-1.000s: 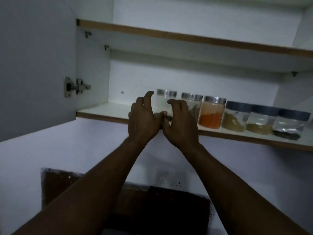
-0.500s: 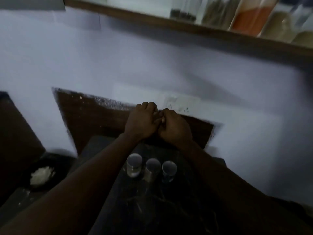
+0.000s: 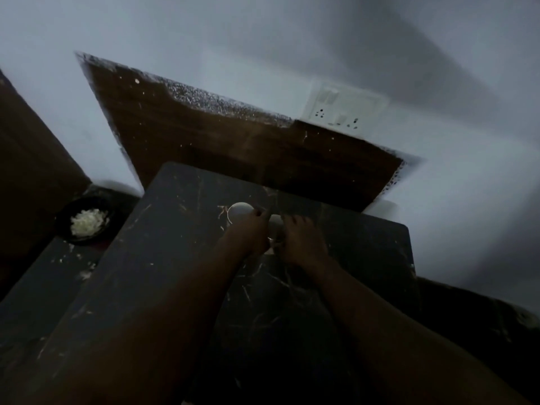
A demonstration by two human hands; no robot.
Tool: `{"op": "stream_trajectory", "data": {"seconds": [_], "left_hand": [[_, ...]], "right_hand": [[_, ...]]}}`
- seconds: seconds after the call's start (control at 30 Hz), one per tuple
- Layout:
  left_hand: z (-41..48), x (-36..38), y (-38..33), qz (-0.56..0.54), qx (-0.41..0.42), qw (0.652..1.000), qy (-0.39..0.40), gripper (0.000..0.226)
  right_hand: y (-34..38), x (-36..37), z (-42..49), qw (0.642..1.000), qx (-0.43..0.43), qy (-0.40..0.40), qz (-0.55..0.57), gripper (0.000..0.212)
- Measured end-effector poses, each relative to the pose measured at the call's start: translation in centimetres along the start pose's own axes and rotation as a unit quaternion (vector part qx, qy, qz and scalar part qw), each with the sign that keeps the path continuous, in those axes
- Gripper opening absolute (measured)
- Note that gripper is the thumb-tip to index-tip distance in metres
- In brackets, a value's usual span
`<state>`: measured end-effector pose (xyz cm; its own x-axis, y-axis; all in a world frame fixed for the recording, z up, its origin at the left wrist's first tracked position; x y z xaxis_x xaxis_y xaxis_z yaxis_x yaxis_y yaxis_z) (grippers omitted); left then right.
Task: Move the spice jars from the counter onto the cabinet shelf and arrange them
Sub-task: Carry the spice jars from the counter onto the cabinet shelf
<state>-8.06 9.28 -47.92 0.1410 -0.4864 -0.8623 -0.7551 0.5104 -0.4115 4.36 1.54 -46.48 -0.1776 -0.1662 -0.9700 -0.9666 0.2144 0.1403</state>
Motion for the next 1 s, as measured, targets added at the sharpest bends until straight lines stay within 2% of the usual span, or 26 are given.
{"op": "stream_trajectory", "data": {"seconds": [0.1, 0.2, 0.33, 0.43, 0.57, 0.7, 0.87, 0.93, 1.0], "left_hand": [[0.4, 1.4, -0.1, -0.029, 0.003, 0.999, -0.015, 0.086], [1.0, 2.7, -0.3, -0.060, 0.015, 0.998, -0.029, 0.078], [1.1, 3.3, 0.0, -0.113, 0.006, 0.993, -0.045, 0.079], [0.4, 2.9, 0.6, -0.145, 0.014, 0.986, -0.076, 0.072], [-0.9, 0.1, 1.5, -0.188, 0.022, 0.972, -0.139, 0.075], [-2.2, -3.7, 1.4, -0.262, 0.031, 0.950, -0.169, 0.074], [-4.3, -9.6, -0.6, -0.366, 0.135, 0.906, -0.162, 0.093], [-4.9, -12.0, -1.4, -0.351, 0.170, 0.905, -0.168, 0.102], [-5.9, -14.9, -2.2, -0.334, 0.189, 0.903, -0.192, 0.101]], "right_hand": [[-0.3, 1.6, 1.1, 0.999, -0.003, -0.027, -0.040, 0.084], [-0.7, 3.1, 2.7, 0.998, -0.008, -0.004, -0.067, 0.093], [-0.7, 3.3, 3.8, 0.997, -0.026, -0.007, -0.074, 0.085], [-0.8, 2.6, 3.7, 0.997, -0.047, -0.051, -0.043, 0.076], [-1.0, 0.1, 2.8, 0.988, -0.075, -0.097, 0.093, 0.089], [-0.4, -3.7, 1.8, 0.969, -0.105, -0.167, 0.151, 0.097], [2.0, -10.0, 0.6, 0.935, -0.115, -0.275, 0.192, 0.091], [3.1, -12.6, 0.2, 0.922, -0.123, -0.308, 0.198, 0.084], [4.2, -15.2, -0.3, 0.904, -0.134, -0.353, 0.202, 0.082]]}}
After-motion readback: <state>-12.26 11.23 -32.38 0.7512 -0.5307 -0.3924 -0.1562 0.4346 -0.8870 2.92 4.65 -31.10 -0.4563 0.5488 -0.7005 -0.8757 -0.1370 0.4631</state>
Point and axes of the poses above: each hand's wrist, its own z-axis towards the middle knuckle, its own x-axis out of the palm, y = z × x, the point moved 3 cm from there along z, towards the middle knuckle, and after that the axes turned 1 degree about -x, right-handed, at the moved point
